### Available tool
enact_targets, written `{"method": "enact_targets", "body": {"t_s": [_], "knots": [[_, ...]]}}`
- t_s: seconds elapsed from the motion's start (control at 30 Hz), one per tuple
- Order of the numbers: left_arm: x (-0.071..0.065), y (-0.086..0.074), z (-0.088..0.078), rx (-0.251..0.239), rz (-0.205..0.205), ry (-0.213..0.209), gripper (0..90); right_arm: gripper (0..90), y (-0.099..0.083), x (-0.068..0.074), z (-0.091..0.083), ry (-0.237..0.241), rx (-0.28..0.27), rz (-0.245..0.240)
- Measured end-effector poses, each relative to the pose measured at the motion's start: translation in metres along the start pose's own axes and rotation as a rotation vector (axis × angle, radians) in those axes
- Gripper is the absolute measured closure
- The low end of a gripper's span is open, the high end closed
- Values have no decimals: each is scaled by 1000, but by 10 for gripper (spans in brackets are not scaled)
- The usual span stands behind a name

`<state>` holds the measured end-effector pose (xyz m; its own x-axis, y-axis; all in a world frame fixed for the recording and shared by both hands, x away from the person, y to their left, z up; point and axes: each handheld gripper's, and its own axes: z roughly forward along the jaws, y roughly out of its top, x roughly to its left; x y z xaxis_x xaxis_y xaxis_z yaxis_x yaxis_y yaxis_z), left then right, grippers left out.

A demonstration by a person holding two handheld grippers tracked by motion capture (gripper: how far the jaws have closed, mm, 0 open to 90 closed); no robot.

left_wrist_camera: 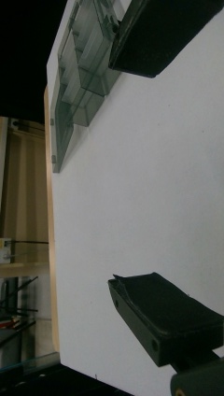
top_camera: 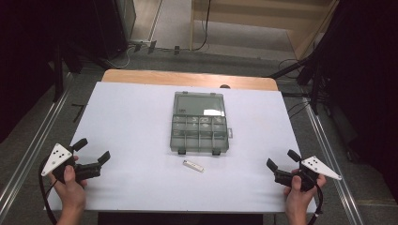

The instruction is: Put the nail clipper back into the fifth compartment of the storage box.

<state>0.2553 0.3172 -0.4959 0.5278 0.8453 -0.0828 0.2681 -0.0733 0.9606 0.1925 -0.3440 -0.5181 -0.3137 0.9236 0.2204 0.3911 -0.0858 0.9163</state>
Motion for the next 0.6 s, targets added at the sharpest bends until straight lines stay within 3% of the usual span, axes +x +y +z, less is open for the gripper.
{"method": "enact_targets", "body": {"t_s": [0.2, 0.27, 0.43, 0.6], "knots": [[0, 0, -1, 4, 9, -1, 0, 0, 3, 5, 3, 10, 33, -39], [0, 0, 0, 2, 6, 1, 0, 0, 5, 7, 4, 43, 46, -43], [0, 0, 0, 5, 8, 2, 0, 0, 8, 12, 8, 69, 71, -63], [-1, -1, 0, 5, 10, 2, 0, 0, 18, 26, 13, 111, 111, -117]]}}
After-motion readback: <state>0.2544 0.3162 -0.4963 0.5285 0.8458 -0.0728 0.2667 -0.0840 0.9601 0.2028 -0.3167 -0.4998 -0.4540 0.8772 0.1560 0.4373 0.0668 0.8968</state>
